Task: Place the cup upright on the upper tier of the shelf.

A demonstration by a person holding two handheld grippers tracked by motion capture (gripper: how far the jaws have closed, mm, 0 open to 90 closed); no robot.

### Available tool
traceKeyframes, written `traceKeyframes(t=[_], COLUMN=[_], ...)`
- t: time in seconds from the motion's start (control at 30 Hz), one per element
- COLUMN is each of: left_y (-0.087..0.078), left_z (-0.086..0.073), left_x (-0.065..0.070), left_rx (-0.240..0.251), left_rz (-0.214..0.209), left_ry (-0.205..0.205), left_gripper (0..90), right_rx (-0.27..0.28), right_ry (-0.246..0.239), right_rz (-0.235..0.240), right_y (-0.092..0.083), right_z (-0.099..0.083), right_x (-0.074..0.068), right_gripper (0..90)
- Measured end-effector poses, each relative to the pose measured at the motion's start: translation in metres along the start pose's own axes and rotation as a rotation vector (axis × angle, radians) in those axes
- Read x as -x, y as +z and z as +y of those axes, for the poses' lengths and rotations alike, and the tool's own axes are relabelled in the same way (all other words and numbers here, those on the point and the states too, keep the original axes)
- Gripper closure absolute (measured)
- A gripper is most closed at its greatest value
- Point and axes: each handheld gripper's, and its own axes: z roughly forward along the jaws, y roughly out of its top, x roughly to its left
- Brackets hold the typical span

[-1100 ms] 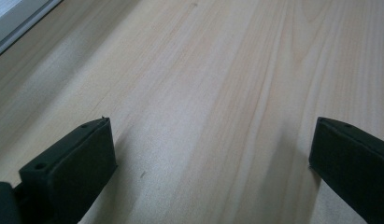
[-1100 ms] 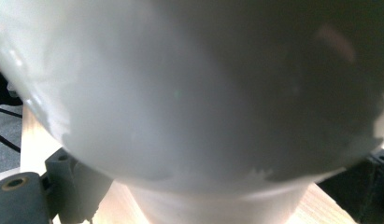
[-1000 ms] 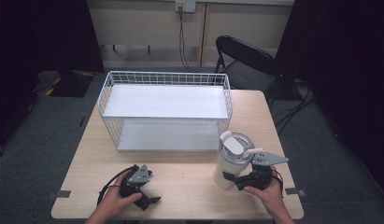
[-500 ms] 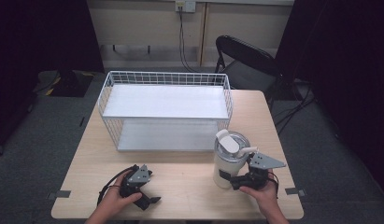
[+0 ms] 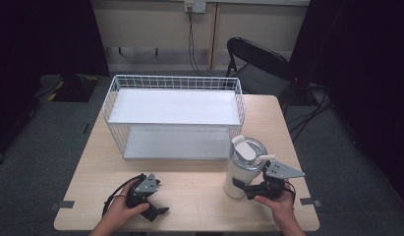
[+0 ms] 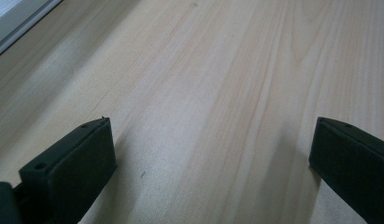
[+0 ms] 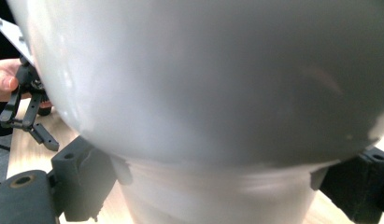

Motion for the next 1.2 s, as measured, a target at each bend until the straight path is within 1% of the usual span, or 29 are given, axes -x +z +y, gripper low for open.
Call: traceKeyframes(t=[0.07,0.1,0.2,0.37,0.4,0.43,0.53,0.57,0.6,0.77,0.83,0.87,1.03,1.1,1.2], left_y=[0.0,0.0,0.0,0.0,0.0,0.0,0.0,0.0,0.0,0.0,0.0,0.0,0.0,0.0,0.0], left_z=[0.0,0.0,0.0,0.0,0.0,0.0,0.0,0.0,0.0,0.0,0.0,0.0,0.0,0.0,0.0], left_x=[0.0,0.0,0.0,0.0,0.0,0.0,0.0,0.0,0.0,0.0,0.0,0.0,0.0,0.0,0.0], left_rx=[0.0,0.0,0.0,0.0,-0.001,-0.001,0.0,0.0,0.001,0.0,0.001,0.0,0.0,0.0,0.0], left_rz=[0.0,0.0,0.0,0.0,0.0,0.0,0.0,0.0,0.0,0.0,0.0,0.0,0.0,0.0,0.0], left_ry=[0.0,0.0,0.0,0.0,0.0,0.0,0.0,0.0,-0.001,0.0,-0.001,0.0,-0.001,0.0,0.0], left_gripper=[0.0,0.0,0.0,0.0,0.0,0.0,0.0,0.0,0.0,0.0,0.0,0.0,0.0,0.0,0.0], right_rx=[0.0,-0.002,-0.002,-0.006,-0.004,-0.004,0.007,0.007,0.006,0.004,0.004,-0.006,-0.006,-0.004,-0.007], right_ry=[0.0,-0.012,-0.019,-0.01,-0.015,-0.015,-0.005,-0.005,0.0,-0.017,-0.015,-0.021,-0.016,-0.015,-0.016], right_rz=[0.0,-0.001,-0.001,0.01,0.014,0.014,0.024,0.024,0.026,0.026,0.028,0.025,0.037,0.039,0.044], right_y=[-0.001,-0.002,-0.002,-0.001,0.001,0.001,0.003,0.003,0.003,0.004,0.004,0.005,0.008,0.008,0.012], right_z=[0.001,0.005,0.01,0.018,0.023,0.023,0.033,0.033,0.038,0.054,0.056,0.062,0.074,0.075,0.084], right_x=[0.0,0.0,0.0,0.0,0.0,0.0,0.0,0.0,0.001,0.003,0.003,0.003,0.004,0.004,0.004], right_gripper=[9.4,9.4,9.5,9.5,9.5,9.5,9.5,9.5,9.5,9.5,9.5,9.5,9.6,9.6,9.6])
